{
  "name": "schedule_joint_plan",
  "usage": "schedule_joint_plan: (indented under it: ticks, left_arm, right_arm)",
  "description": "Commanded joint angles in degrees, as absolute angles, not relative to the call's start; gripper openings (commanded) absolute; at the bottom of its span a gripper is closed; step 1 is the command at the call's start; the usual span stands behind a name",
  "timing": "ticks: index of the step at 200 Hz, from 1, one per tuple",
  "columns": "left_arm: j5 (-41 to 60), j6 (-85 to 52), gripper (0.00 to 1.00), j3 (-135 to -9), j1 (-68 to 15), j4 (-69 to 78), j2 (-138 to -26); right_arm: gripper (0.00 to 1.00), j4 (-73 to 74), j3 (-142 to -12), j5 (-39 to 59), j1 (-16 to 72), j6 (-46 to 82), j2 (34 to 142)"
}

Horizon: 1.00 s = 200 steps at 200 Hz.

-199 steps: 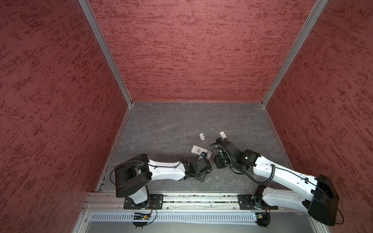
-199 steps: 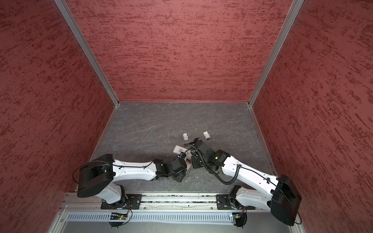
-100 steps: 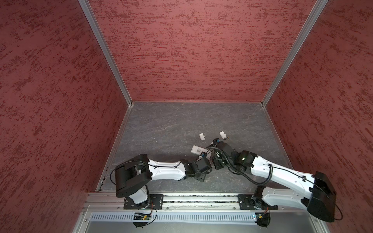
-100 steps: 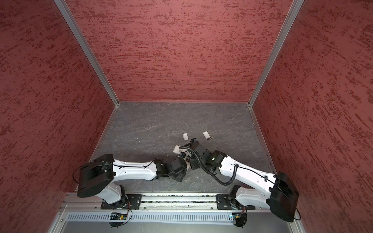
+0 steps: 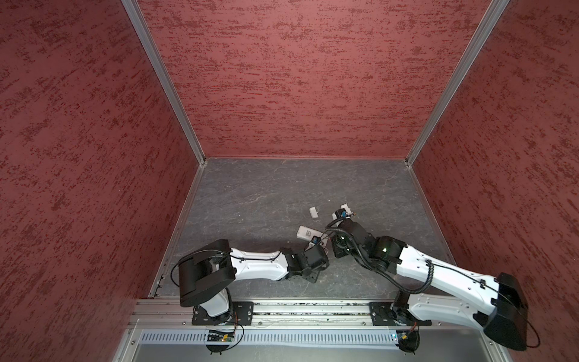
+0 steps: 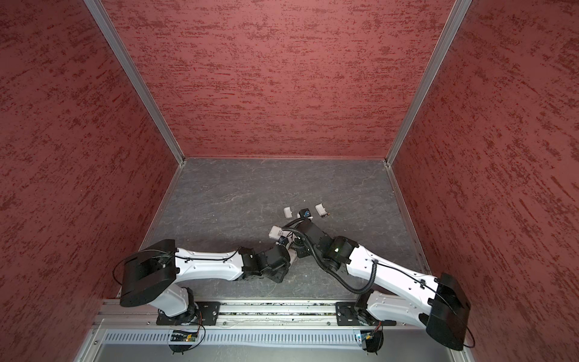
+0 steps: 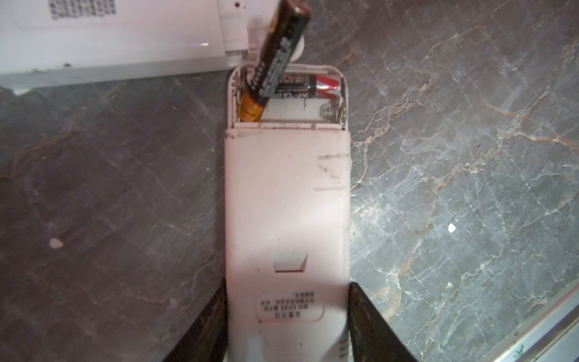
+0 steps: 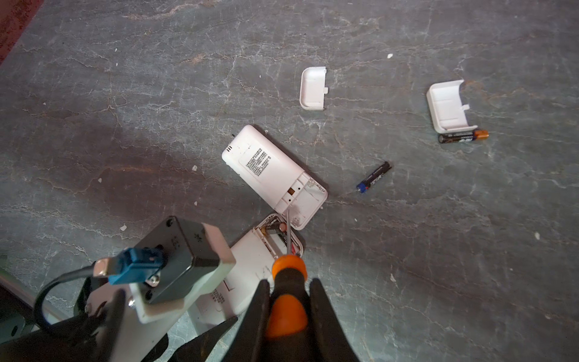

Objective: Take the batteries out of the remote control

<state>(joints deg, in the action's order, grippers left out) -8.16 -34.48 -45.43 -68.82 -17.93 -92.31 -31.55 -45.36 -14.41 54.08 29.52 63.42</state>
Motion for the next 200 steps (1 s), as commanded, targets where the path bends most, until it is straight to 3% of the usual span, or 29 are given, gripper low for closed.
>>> schedule_joint_plan:
  ticks: [1,66,200]
  left_arm:
    - [-0.63,-36.13,0.32,-41.72,-70.01,-23.20,-96.69]
    - [-0.79,-35.96,0.32,-42.25,-69.98,-23.44,-96.81]
    - [-0.71,-35.64,0.31,-42.19,-70.13,-23.73,-96.55]
  right_arm:
    - [0.00,-31.15,-44.72,-12.60,54.18,31.46,62.18]
    - [0.00,-36.48,-44.51,-3.02,54.28,31.48,61.33]
    - [0.00,-41.01,-44.28,-10.52,53.96,34.78,62.14]
